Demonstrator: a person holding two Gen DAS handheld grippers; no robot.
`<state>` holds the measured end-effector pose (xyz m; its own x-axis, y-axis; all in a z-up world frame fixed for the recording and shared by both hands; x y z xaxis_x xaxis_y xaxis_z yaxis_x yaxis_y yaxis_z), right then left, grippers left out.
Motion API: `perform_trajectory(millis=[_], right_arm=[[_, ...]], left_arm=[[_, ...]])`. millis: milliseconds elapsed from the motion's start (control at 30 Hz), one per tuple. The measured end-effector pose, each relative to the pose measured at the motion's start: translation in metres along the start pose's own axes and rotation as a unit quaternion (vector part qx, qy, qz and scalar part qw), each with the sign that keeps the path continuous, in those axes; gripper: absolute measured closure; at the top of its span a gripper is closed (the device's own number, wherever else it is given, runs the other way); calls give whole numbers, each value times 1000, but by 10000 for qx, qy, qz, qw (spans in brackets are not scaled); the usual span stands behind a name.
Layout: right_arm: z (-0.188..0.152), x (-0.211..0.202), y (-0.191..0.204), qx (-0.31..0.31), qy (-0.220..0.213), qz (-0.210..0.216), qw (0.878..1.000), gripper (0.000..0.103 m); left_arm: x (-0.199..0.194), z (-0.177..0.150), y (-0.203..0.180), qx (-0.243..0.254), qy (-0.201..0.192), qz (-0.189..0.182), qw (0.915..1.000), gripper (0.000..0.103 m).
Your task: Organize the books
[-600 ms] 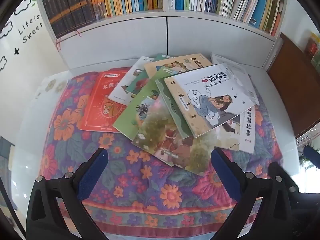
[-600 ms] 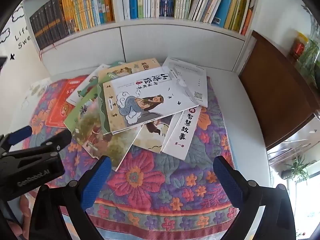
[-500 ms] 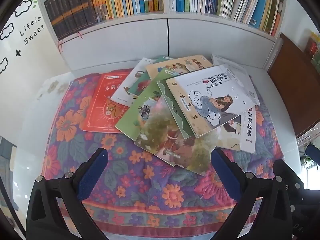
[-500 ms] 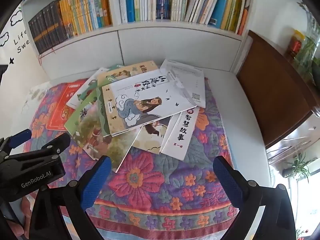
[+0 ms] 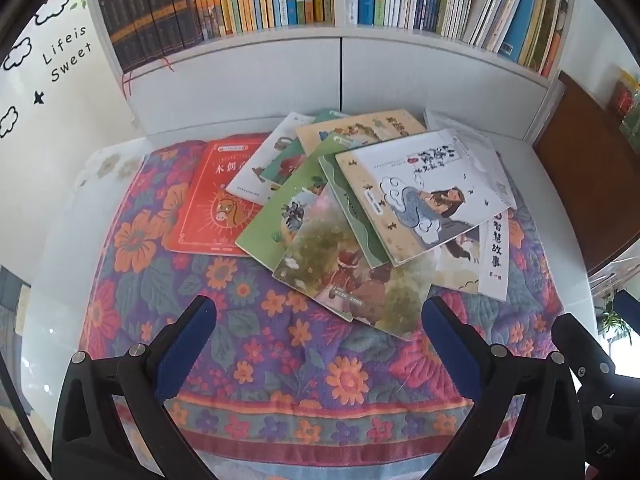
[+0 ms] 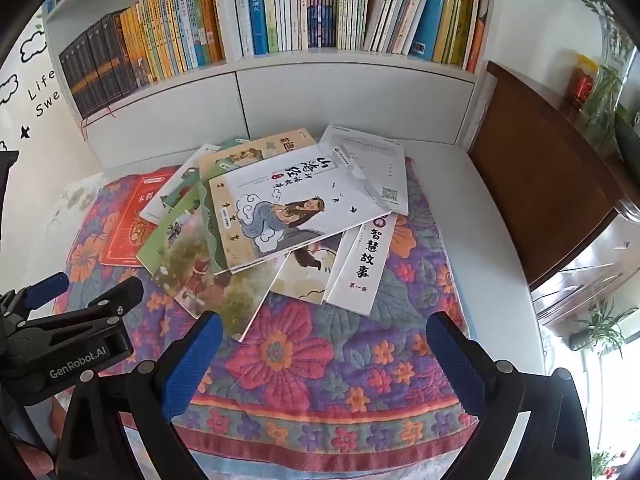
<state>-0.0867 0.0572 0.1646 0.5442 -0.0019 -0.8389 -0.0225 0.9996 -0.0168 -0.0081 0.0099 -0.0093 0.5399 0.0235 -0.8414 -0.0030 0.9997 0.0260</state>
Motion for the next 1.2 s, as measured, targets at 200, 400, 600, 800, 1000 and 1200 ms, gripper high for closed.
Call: perform_trajectory(millis=[200, 400, 600, 800, 1000, 1200], right_arm=[[5, -10, 7, -67, -158, -15, 9999, 2], [4, -10, 8, -63, -172, 14, 9998, 2], [3, -10, 10, -57, -175, -34, 9998, 2], [1, -10, 11, -15, -168, 41, 9998, 2], [0, -8, 12, 29, -127, 96, 9999, 2], [0, -9, 16, -32, -147, 173, 9997, 13]], left_arm=[[-7, 2, -1, 42, -165, -49, 9998, 1], [-9, 2, -1, 68, -220, -71, 9997, 1], [-11, 1, 0, 122, -272, -66, 9995, 1], [-11, 1, 0, 102, -254, -101, 9996, 1], [-11, 1, 0, 98, -246, -125, 9996, 1], [-9, 1, 2, 75, -235, -106, 9996, 1]])
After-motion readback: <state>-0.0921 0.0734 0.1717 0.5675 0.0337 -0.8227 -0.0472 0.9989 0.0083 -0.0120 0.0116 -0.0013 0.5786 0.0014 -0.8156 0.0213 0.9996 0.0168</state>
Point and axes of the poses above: each gripper's, at about its wrist camera, not at the fingertips, and x roughly the way its jaws point, y to its left, z to its top, the point moved 2 cm from there along x, roughly the way its jaws point, and after that the axes turned 1 degree about -y, right-handed, at the moved point
